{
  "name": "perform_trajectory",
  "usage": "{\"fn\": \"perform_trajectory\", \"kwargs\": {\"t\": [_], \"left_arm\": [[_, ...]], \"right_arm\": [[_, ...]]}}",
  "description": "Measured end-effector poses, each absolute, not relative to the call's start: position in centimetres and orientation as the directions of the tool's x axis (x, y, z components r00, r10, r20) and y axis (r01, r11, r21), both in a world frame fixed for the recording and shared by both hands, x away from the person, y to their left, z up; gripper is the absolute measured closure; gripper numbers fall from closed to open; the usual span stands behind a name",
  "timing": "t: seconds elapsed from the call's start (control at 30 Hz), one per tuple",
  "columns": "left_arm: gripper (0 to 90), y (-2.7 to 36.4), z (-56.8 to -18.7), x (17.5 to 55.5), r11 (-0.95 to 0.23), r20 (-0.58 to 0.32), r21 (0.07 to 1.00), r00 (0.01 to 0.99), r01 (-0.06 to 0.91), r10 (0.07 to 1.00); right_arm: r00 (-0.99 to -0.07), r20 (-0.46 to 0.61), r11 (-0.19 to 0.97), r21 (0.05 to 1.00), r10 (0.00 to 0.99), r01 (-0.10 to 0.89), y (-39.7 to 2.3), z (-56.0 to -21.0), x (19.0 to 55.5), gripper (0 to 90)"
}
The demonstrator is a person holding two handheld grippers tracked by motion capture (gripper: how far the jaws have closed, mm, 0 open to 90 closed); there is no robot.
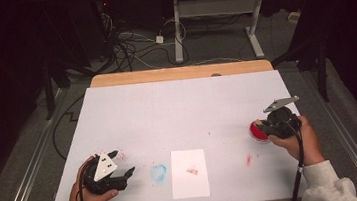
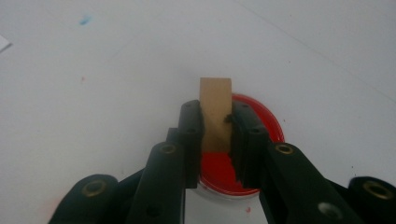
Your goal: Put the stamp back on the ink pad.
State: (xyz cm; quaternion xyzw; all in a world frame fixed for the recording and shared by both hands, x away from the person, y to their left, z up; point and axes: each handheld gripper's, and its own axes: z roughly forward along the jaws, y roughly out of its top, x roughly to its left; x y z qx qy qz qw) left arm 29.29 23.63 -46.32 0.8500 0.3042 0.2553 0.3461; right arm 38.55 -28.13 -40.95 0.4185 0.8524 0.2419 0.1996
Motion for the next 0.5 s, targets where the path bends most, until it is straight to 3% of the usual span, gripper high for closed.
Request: {"fn": "perform_trajectory", "kwargs": {"t": [0.5], "left_arm": [[22.6, 23.5, -46.4, 29.2, -0.574, 0.211, 0.739, 0.688, 0.352, 0.694]], "right_arm": [[-0.542, -0.129, 0.522, 0.52, 0.831, 0.677, -28.8, -42.9, 39.6, 75.6]]}}
